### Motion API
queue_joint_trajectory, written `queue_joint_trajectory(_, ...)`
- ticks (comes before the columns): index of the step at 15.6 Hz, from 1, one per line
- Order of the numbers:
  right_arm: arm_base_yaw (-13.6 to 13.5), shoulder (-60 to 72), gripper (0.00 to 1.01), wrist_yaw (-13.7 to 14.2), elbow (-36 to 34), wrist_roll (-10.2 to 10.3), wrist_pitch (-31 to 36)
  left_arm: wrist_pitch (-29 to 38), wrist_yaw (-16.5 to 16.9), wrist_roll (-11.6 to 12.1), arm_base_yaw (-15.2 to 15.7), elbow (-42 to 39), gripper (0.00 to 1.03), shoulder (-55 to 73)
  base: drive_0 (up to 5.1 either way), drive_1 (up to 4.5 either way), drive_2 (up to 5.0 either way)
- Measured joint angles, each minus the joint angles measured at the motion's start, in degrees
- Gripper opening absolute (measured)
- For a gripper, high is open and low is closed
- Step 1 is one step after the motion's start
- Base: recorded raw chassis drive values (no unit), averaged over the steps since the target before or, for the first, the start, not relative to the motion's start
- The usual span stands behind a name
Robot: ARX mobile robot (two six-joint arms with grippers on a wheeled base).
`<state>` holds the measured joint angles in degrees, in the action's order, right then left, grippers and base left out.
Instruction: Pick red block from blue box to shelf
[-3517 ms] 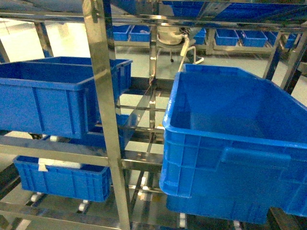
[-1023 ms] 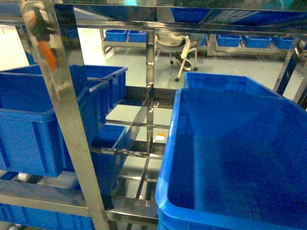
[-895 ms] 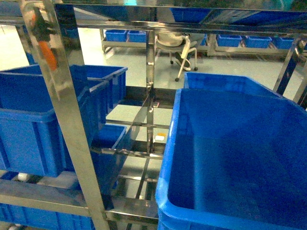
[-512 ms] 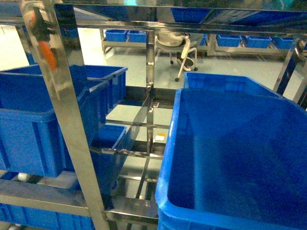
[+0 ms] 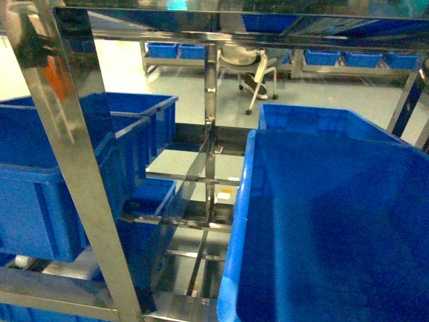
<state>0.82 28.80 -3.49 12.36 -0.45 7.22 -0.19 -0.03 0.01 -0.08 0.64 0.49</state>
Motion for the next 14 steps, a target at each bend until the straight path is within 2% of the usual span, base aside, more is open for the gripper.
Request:
queue_joint_trajectory(3,0.0,0.3,0.27,0.0,0.0,0.0,-0.1,-0.1,0.0,0.0,0.0,0.0,0.98,0.0,0.1,4.24,-4.1)
queue_joint_trajectory(7,0.0,0.4,0.27,-0.3,0.0,0.1,-0.9,-0.1,0.0,0.0,0.0,0.0,0.98,0.0,0.0,0.00,0.0)
queue_joint_trajectory(9,0.8,1.8,0.27,-1.6,0.0,1.4,-2.9,-0.1,0.0,0.0,0.0,0.0,0.98,0.0,0.0,0.00,0.0)
queue_joint_trajectory(14,1.0,4.2,0.27,-2.0,0.0,2.6,-2.6,-0.1,0.0,0.0,0.0,0.0,0.98,0.0,0.0,0.00,0.0)
